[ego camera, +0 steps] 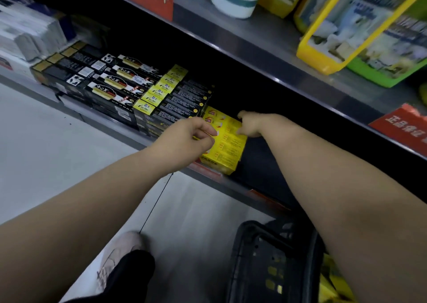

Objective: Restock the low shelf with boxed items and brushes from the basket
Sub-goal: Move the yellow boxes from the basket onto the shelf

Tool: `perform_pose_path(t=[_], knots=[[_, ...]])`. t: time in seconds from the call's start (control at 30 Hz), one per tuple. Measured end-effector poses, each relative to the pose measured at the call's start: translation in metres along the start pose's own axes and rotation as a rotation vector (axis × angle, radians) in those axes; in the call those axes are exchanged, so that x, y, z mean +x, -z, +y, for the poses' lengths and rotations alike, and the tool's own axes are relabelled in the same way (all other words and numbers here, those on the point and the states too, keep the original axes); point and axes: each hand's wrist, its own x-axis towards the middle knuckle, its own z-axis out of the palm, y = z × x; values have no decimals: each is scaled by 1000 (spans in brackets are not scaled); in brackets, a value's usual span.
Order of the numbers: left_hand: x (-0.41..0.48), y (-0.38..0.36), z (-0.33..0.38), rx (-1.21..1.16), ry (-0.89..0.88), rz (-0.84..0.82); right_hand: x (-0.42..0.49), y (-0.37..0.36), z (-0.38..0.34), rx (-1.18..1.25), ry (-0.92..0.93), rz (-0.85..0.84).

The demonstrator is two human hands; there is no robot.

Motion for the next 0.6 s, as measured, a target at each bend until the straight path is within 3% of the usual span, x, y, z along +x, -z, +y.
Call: perform_pose_path(t=[0.1, 0.33, 0.43, 0.6], knots=[[-17, -5, 32, 95, -109, -59, -67, 29, -2, 83, 134, 93], [-79, -55, 108, 439, -344, -344, -255, 26, 52, 583, 375, 325], [-105, -95, 125, 506, -411, -436, -315, -9, 88, 754, 324, 288], [-136, -167, 122, 521, -387, -573, -367, -104, 165, 723, -1, 200]])
